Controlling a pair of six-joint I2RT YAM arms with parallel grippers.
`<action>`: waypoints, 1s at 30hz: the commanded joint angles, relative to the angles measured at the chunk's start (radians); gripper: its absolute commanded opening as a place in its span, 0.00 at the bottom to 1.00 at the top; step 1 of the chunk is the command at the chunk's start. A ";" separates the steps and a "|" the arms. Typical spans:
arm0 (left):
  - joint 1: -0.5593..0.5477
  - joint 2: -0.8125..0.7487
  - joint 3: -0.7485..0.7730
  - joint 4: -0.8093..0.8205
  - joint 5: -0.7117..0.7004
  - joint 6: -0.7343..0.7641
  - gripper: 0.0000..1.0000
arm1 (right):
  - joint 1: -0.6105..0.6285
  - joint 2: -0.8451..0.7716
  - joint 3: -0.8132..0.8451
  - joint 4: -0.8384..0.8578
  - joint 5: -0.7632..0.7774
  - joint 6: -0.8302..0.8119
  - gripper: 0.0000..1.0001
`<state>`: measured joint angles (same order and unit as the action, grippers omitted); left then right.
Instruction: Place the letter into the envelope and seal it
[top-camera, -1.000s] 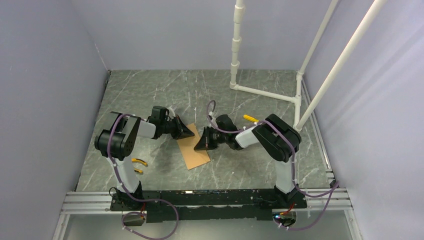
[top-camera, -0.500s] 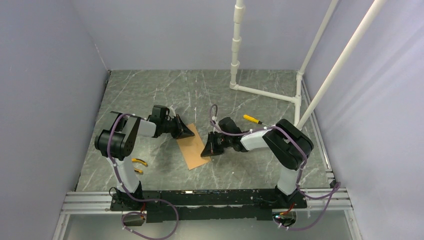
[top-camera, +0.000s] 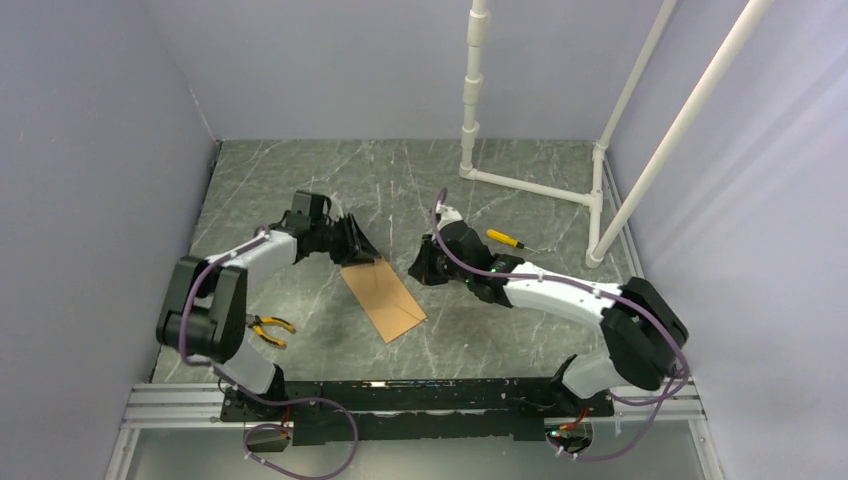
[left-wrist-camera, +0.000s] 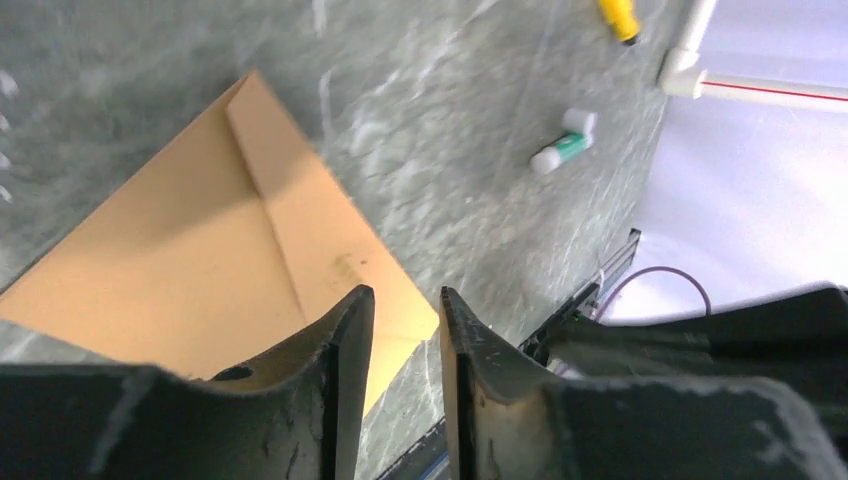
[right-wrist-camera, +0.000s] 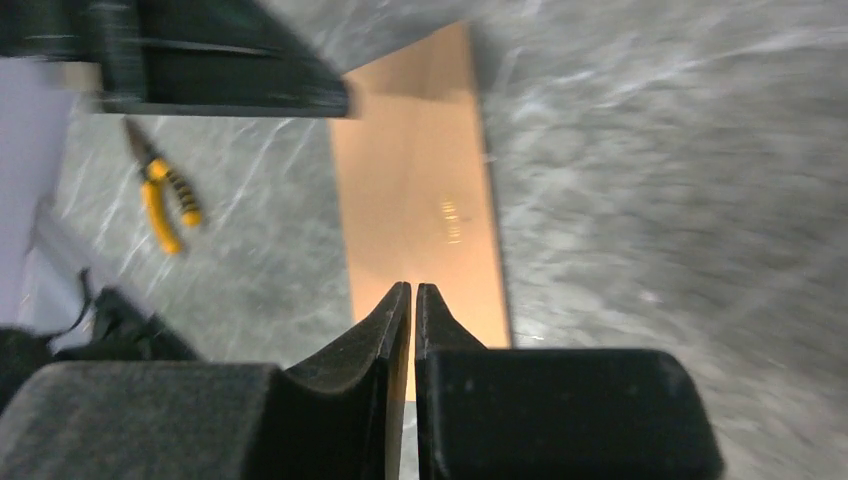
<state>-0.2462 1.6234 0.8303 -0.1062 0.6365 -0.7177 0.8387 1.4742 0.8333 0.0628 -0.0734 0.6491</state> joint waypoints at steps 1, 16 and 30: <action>-0.004 -0.177 0.126 -0.253 -0.121 0.083 0.41 | -0.010 -0.102 0.003 -0.236 0.344 -0.024 0.13; -0.004 -0.749 0.057 -0.506 -0.565 0.141 0.93 | -0.211 -0.256 -0.004 -0.558 0.569 0.009 0.67; -0.004 -0.760 0.006 -0.405 -0.339 0.132 0.93 | -0.248 -0.071 0.028 -0.620 0.583 0.444 0.62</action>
<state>-0.2474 0.8650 0.8436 -0.5655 0.2440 -0.5842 0.5961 1.3525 0.8043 -0.4728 0.4747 0.8967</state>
